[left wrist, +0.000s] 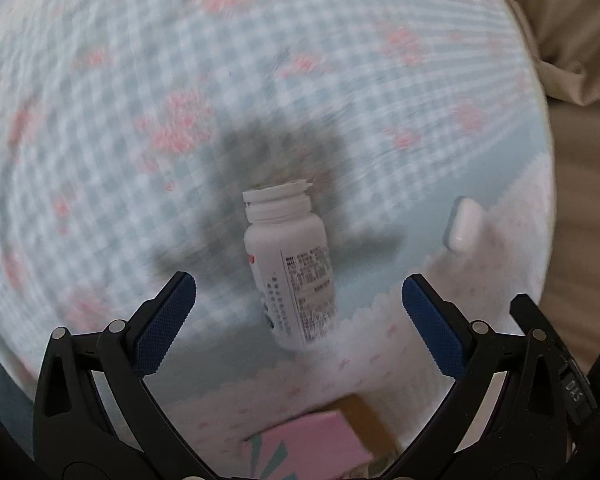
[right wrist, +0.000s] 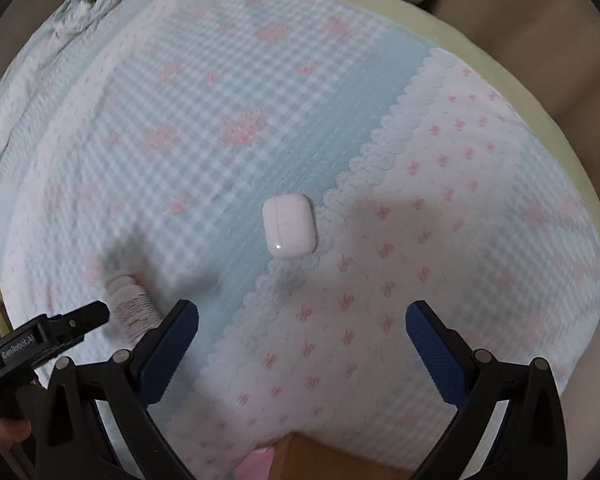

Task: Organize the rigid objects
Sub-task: 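Grasp the white pill bottle with the left tool while the right tool grasps the earbud case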

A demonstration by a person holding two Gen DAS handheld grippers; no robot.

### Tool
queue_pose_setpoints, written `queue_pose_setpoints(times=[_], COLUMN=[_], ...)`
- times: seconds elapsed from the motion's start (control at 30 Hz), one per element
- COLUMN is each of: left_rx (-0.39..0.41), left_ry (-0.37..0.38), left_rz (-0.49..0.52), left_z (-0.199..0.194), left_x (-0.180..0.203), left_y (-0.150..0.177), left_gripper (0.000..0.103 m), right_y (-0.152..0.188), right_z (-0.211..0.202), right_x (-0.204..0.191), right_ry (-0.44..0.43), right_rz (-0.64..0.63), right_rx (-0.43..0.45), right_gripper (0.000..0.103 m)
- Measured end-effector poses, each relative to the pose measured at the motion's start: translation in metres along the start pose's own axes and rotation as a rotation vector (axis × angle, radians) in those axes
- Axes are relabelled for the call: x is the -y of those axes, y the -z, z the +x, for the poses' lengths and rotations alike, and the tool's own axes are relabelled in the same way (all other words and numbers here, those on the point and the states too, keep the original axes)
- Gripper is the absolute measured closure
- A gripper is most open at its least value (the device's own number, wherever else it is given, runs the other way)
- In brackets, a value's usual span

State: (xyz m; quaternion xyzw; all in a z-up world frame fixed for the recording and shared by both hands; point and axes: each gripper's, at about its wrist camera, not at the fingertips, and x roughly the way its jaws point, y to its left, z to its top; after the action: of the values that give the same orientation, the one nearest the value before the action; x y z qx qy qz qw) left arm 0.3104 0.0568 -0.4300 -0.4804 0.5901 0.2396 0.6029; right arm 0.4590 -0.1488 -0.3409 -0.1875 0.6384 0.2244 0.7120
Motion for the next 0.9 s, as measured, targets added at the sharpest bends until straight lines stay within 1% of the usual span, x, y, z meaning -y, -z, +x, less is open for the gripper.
queue_pose_setpoints(times=[0.03, 0.1, 0.17, 0.2, 0.27, 0.4, 0.47, 0.5, 0.53, 0.57, 0.67, 0.7, 0.77, 0.8, 0.83, 0.87, 0.9], left_rx=[-0.002, -0.001, 0.001, 0.002, 0.003, 0.004, -0.003, -0.009, -0.017, -0.031, -0.047, -0.051, -0.054, -0.051, -0.050, -0.046, -0.040], left_ry=[-0.014, -0.049, -0.079, -0.091, -0.091, -0.122, -0.145, -0.158, -0.168, -0.186, -0.184, -0.177, -0.170, -0.165, -0.163, -0.166, -0.169], left_rz=[-0.003, -0.016, -0.038, -0.054, -0.076, -0.086, -0.070, -0.057, -0.045, -0.023, -0.022, -0.026, -0.028, -0.031, -0.030, -0.033, -0.038], left_z=[0.005, 0.021, 0.032, 0.037, 0.044, 0.055, 0.059, 0.064, 0.067, 0.070, 0.075, 0.075, 0.072, 0.072, 0.066, 0.064, 0.061], left_x=[0.002, 0.005, 0.006, 0.005, 0.005, 0.010, 0.016, 0.019, 0.022, 0.026, 0.031, 0.031, 0.028, 0.028, 0.021, 0.019, 0.014], left_y=[0.000, 0.001, 0.001, 0.001, 0.001, 0.000, 0.001, 0.005, 0.005, 0.006, 0.006, 0.004, -0.003, -0.002, -0.009, -0.009, -0.009], left_gripper=[0.001, 0.008, 0.010, 0.012, 0.016, 0.017, 0.017, 0.017, 0.017, 0.016, 0.016, 0.016, 0.016, 0.018, 0.020, 0.026, 0.034], right_y=[-0.003, -0.010, -0.017, -0.020, -0.026, -0.036, -0.042, -0.044, -0.046, -0.048, -0.054, -0.055, -0.060, -0.062, -0.063, -0.066, -0.067], right_z=[0.008, 0.023, 0.040, 0.046, 0.059, 0.082, 0.093, 0.096, 0.101, 0.106, 0.115, 0.117, 0.120, 0.121, 0.122, 0.122, 0.121], right_x=[0.001, 0.001, -0.001, -0.001, -0.002, -0.003, -0.005, -0.005, -0.006, -0.006, -0.007, -0.007, -0.008, -0.009, -0.009, -0.010, -0.011], right_ry=[0.000, 0.004, 0.010, 0.019, 0.030, 0.014, 0.004, 0.001, -0.003, -0.007, -0.007, 0.003, 0.019, 0.023, 0.026, 0.026, 0.025], right_rz=[-0.014, -0.045, -0.083, -0.096, -0.116, -0.127, -0.130, -0.130, -0.130, -0.130, -0.128, -0.128, -0.126, -0.124, -0.119, -0.113, -0.108], right_rx=[-0.002, -0.009, -0.022, -0.030, -0.041, -0.074, -0.093, -0.100, -0.108, -0.117, -0.141, -0.143, -0.144, -0.144, -0.145, -0.147, -0.148], right_gripper=[0.000, 0.002, 0.008, 0.009, 0.012, 0.016, 0.020, 0.021, 0.023, 0.028, 0.037, 0.038, 0.045, 0.046, 0.051, 0.057, 0.060])
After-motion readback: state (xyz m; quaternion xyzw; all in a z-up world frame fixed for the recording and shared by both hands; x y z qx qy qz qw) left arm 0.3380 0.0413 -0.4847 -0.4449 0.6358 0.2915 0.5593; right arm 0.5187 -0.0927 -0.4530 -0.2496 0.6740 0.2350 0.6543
